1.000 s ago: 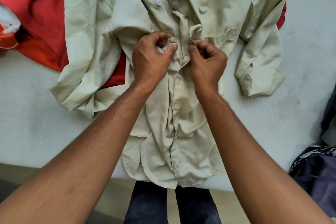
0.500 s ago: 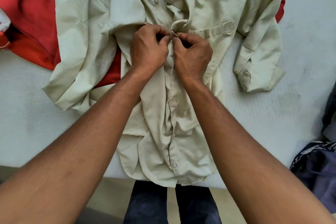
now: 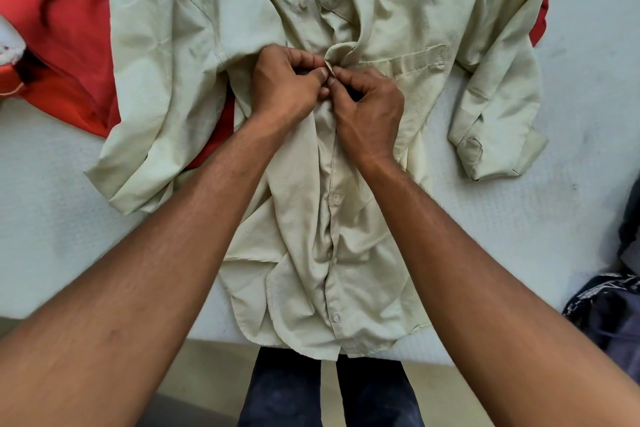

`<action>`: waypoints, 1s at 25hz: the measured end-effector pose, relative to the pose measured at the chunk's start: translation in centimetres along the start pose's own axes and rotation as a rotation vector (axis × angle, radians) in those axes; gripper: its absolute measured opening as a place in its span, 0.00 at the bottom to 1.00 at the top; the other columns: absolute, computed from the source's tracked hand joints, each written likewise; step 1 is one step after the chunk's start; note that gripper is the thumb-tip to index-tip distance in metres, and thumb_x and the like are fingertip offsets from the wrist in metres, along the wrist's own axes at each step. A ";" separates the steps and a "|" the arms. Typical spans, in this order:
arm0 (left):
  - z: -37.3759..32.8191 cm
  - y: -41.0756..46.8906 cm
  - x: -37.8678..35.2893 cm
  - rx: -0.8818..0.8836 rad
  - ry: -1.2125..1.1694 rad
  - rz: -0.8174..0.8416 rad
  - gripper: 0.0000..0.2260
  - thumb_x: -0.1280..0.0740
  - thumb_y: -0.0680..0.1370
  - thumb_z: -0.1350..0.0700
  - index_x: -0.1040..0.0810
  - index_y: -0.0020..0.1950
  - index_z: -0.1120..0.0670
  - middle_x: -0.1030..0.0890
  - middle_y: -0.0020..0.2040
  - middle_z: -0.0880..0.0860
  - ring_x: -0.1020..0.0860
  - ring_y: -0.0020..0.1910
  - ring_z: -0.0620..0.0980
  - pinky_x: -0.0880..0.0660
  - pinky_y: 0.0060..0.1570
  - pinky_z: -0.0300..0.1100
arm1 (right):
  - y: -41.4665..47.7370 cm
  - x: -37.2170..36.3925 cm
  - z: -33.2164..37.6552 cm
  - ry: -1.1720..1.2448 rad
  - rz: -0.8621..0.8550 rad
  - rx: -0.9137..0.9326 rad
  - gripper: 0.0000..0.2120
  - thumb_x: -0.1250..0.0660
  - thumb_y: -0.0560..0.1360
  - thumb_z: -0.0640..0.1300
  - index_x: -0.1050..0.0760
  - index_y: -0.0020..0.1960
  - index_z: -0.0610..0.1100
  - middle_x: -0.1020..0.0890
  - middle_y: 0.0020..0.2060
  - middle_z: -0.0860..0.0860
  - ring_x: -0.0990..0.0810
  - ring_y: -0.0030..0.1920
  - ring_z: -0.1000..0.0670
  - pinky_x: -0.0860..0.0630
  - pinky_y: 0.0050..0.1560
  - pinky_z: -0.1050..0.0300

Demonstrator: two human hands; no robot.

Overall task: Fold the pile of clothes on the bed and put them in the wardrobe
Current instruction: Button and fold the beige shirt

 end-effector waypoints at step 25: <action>0.6 -0.2 -0.5 -0.072 0.081 -0.162 0.04 0.29 0.77 0.59 0.14 0.47 0.56 0.14 0.39 0.49 0.16 0.39 0.44 0.18 0.46 0.44 | -0.1 -0.2 -0.1 0.108 0.007 -0.198 0.04 0.26 0.76 0.43 0.12 0.47 0.45 0.13 0.40 0.57 0.16 0.43 0.61 0.20 0.49 0.61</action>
Point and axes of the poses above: each hand's wrist, its own y-axis towards the middle knuckle, its own x-axis out of the back of the hand, z = x × y, the point moved 6 cm from there along y, towards the middle knuckle
